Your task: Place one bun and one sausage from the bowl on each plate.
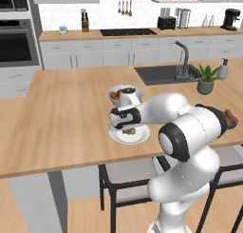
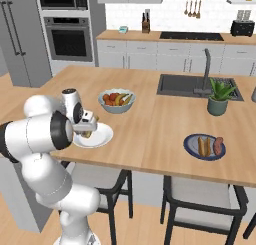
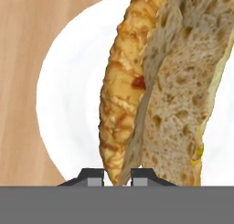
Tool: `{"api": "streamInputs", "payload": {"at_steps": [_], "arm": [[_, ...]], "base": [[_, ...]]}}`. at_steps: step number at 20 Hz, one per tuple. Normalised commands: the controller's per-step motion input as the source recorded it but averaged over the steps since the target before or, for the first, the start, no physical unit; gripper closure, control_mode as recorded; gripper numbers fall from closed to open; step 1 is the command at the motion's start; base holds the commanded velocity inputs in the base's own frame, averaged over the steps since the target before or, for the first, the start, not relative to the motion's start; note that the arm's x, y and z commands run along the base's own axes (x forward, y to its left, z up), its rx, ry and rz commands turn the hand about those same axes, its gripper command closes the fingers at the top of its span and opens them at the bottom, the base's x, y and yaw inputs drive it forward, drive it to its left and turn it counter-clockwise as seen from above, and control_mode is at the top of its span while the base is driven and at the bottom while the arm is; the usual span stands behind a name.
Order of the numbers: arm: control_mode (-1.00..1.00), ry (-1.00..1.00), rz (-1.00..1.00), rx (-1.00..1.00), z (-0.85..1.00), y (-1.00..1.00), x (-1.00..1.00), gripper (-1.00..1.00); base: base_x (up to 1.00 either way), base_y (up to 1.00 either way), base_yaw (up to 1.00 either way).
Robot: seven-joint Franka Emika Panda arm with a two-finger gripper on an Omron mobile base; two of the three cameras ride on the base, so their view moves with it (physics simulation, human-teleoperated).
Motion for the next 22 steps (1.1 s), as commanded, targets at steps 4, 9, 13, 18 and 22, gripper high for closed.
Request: {"api": "streamInputs", "payload": {"at_steps": [4,9,13,18,22], "arm": [[-1.00,0.03,0.00,0.00,-0.38,0.08,0.47,1.00],[-1.00,0.05,0.00,0.00,-0.42,0.13,0.21,1.00],[-1.00,0.02,0.00,0.00,-0.29,0.03,0.00,-1.00],[-1.00,-0.01,0.00,0.01,0.11,-0.04,-0.16,-1.00],[-1.00,-0.09,0.00,0.07,0.60,-0.02,-0.54,-1.00]], "base": [[0.00,0.00,0.00],[0.00,0.00,0.00],[0.00,0.00,0.00],[0.00,0.00,0.00],[0.00,0.00,0.00]]}}
